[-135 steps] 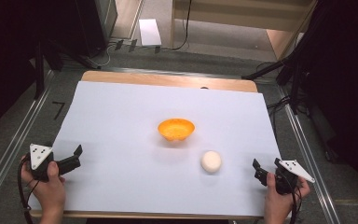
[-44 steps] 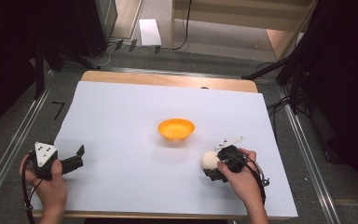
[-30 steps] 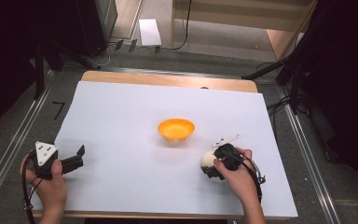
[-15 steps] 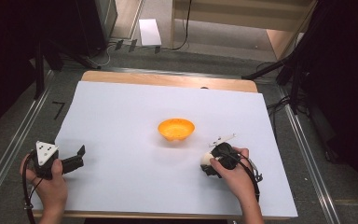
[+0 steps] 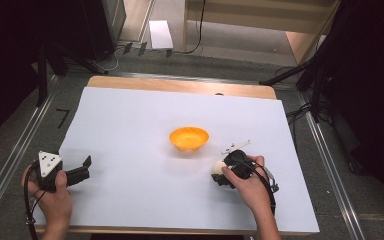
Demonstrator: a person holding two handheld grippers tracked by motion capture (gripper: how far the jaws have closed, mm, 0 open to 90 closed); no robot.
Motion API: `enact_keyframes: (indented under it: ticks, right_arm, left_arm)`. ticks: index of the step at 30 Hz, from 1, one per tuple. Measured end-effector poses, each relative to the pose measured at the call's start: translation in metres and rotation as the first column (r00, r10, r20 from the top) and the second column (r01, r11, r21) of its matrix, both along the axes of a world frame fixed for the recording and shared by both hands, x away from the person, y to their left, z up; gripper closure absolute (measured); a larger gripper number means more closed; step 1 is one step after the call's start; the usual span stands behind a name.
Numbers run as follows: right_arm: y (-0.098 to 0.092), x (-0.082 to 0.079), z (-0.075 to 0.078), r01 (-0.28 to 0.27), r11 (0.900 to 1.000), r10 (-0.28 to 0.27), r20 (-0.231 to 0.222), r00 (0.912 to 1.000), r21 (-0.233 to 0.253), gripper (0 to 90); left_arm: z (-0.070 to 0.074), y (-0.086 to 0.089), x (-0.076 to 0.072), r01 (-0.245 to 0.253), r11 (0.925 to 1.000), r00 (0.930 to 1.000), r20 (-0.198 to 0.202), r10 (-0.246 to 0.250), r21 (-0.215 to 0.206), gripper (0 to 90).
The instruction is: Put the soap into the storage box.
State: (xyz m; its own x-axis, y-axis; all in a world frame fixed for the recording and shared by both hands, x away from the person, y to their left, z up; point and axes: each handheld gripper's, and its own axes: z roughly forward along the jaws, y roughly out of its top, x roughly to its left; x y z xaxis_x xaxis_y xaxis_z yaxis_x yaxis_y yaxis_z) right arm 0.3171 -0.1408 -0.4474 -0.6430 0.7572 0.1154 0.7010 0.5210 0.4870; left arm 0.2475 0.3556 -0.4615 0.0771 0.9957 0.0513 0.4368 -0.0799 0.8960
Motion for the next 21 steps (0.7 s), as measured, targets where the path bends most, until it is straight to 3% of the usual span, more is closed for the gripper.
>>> enact_keyframes:
  ticks: [21]
  right_arm:
    - [0.011,0.021,0.040,-0.028,1.000,0.028,0.033,0.9991,0.008,23.9]
  left_arm:
    - [0.000,0.000,0.000,-0.001,1.0000,1.0000,-0.007,0.001,0.000,0.0]
